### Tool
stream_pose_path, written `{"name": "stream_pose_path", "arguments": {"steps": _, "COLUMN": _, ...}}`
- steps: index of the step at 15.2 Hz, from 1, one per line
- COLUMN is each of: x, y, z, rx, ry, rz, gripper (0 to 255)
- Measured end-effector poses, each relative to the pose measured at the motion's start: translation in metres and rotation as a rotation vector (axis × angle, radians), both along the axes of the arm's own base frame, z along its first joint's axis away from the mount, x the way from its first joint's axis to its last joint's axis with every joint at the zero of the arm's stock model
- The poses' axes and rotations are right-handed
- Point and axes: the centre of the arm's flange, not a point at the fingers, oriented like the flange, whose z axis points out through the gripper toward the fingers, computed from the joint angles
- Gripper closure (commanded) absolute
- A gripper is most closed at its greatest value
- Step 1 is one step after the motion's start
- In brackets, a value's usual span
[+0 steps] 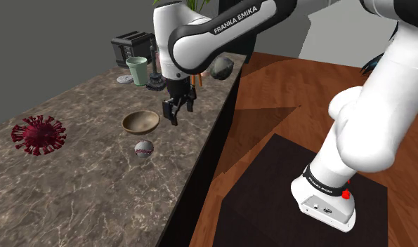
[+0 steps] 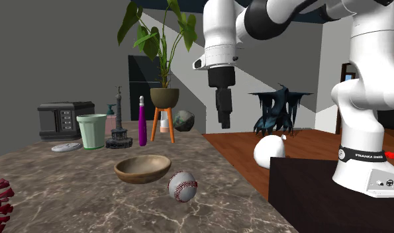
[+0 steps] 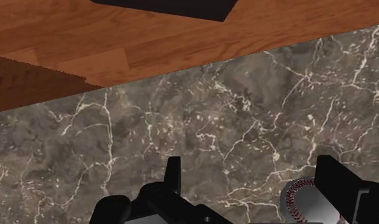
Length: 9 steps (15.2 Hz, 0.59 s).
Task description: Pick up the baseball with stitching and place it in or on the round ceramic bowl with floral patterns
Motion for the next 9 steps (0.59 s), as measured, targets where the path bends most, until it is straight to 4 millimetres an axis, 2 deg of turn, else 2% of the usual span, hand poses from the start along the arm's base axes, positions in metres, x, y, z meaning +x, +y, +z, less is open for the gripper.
{"name": "stream_pose_path", "arguments": {"steps": 9, "x": 0.064, "y": 0.079, "z": -0.056, "rx": 0.034, "ry": 0.004, "rz": 0.014, "gripper": 0}}
